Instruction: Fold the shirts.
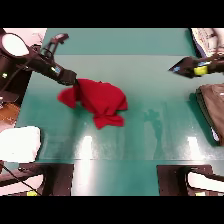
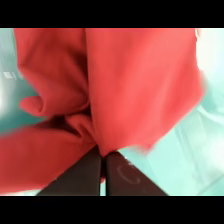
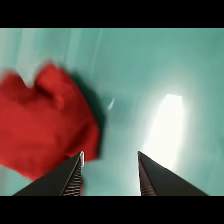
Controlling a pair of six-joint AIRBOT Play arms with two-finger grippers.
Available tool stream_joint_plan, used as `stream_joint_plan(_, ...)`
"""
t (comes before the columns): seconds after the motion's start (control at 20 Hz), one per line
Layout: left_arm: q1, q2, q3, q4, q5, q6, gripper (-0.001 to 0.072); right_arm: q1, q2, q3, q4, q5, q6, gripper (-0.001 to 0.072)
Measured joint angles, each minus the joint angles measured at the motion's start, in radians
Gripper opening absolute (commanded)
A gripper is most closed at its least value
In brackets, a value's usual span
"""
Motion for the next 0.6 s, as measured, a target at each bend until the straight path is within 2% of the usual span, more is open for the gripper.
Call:
stream_joint_plan(0.35,0.023,0.014,0.045,0.009,-0.027,0.001,0.0028,0.285,-0.293,0.000,0.064,-0.067,-0.055,0.0405)
stream_joint_plan(0.6,0.025,0.015,0.049,0.016,-0.028,0.002,0.0028,0.425,-0.407,0.000,0.108,-0.111,-0.087,0.0404)
